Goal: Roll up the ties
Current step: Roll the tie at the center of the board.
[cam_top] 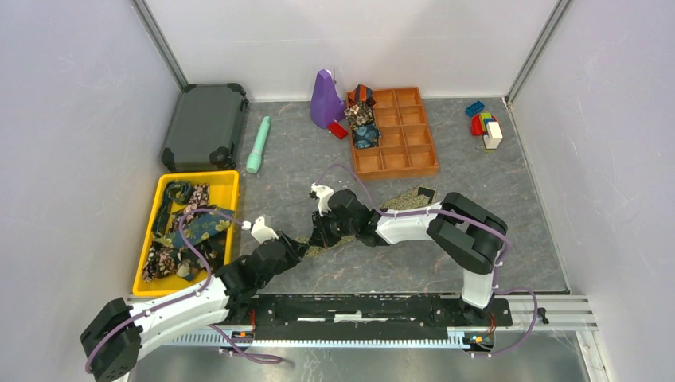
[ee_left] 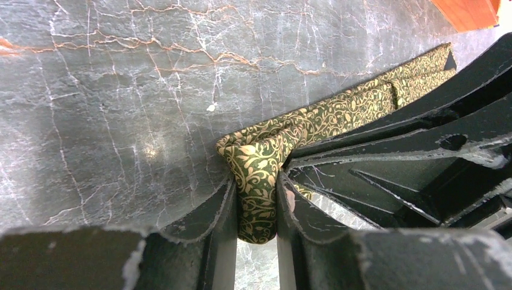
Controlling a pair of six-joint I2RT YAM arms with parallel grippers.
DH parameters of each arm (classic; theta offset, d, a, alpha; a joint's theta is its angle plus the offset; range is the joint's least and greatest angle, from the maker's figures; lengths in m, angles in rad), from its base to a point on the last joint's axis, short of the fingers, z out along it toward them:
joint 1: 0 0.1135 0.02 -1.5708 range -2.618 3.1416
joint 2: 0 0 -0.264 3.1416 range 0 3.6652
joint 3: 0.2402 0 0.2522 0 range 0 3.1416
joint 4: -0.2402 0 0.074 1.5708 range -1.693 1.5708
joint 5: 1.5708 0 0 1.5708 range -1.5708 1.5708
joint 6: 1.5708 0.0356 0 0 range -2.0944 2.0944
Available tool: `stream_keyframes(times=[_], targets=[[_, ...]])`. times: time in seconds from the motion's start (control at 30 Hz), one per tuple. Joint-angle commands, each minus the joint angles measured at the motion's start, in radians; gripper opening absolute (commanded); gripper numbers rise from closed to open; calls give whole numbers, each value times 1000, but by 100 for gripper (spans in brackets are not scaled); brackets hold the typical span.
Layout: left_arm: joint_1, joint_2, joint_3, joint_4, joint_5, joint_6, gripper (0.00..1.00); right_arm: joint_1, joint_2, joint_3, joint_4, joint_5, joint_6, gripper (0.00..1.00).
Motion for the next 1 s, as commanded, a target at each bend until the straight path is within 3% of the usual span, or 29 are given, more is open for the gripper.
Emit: stream_keyframes(times=[0.0, 0.13, 0.27, 0.57, 0.73, 0.97], targets=[[2, 9, 32, -72, -10, -13, 26, -2, 3, 64, -109, -6, -37, 18], [2, 40, 86, -151, -19, -6, 24, -2, -48, 118, -180, 17, -58, 37], [2, 90, 147, -208, -8, 19, 24, -2, -82, 127, -227, 45, -61, 43], [1, 165, 221, -274, -1, 36, 23, 1, -102, 69, -212, 59, -30, 38], [-1, 168, 259, -322, -3, 51, 22, 11, -68, 70, -184, 50, -13, 28], [-3, 141, 313, -429, -11, 66, 21, 48, -6, 106, -166, 45, 8, 24]])
